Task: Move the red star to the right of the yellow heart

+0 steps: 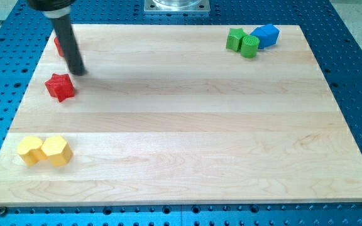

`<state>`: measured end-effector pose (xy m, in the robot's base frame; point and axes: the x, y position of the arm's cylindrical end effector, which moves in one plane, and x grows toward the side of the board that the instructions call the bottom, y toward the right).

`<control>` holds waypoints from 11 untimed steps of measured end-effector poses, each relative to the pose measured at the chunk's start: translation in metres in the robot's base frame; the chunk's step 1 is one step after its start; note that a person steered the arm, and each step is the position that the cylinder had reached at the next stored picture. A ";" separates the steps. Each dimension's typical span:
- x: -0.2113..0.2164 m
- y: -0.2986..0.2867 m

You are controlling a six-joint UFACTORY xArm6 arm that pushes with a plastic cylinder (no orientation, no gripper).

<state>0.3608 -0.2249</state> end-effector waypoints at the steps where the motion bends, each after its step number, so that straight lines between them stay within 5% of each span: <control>1: 0.087 0.001; 3: 0.094 -0.024; 4: 0.129 0.038; 5: 0.106 0.038; 6: 0.144 0.146; 7: 0.219 0.126; 8: 0.229 0.061; 9: 0.218 0.024; 11: 0.185 0.124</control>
